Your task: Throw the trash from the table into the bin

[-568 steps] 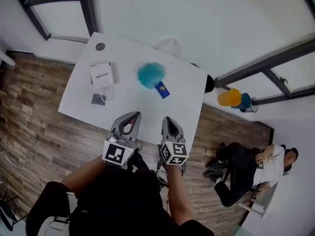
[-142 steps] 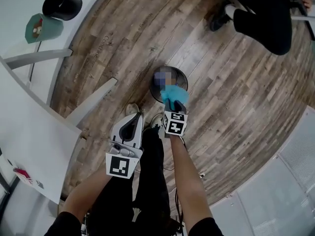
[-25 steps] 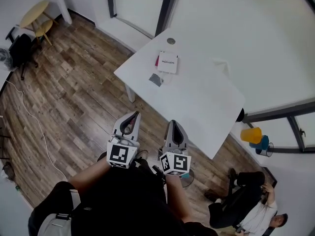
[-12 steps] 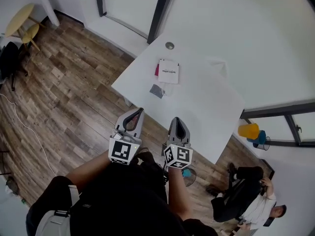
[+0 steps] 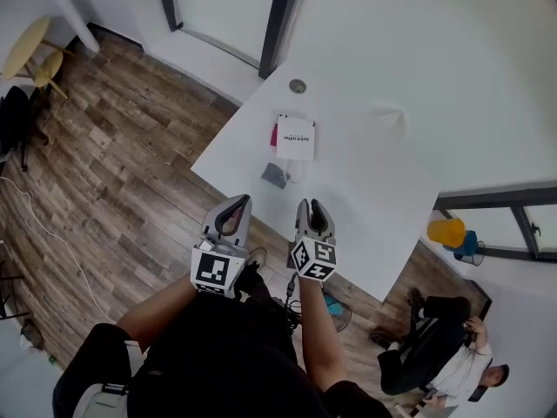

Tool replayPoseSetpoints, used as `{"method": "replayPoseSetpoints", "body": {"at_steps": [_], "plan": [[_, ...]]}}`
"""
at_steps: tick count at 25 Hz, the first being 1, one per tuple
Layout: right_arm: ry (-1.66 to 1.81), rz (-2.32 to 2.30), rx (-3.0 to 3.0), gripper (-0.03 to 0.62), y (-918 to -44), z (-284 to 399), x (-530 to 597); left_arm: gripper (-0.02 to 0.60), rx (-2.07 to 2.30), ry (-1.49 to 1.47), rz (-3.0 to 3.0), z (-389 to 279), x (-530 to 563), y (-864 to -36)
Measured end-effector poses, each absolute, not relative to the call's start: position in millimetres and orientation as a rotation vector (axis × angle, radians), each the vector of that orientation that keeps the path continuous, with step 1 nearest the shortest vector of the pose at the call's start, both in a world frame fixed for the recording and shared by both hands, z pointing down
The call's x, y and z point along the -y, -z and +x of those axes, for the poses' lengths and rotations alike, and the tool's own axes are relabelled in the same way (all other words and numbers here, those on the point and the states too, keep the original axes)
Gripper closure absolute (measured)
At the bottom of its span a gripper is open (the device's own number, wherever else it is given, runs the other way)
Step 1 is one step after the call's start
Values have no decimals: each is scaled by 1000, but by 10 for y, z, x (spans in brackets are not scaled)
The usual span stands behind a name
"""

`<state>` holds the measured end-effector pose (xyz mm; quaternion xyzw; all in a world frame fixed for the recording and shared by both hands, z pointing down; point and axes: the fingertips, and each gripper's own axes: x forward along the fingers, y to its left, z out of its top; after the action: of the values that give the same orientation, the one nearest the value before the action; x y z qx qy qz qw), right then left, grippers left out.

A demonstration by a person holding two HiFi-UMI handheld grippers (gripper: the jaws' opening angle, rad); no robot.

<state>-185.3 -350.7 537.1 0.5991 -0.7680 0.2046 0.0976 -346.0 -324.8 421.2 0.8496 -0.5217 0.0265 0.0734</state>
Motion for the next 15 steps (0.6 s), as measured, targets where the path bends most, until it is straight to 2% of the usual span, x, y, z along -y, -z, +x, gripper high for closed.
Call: {"method": "replayPoseSetpoints", "body": {"at_steps": [8,15], "plan": [[-813,1690,2087,503,-6385,-1740,4434,584,1624,-133,2436,-3570,3359,-4590],[-845,1507,1981,477,-7003,-1783,4744,584,1643,-169,2347,-3699,3344,-4752]]}}
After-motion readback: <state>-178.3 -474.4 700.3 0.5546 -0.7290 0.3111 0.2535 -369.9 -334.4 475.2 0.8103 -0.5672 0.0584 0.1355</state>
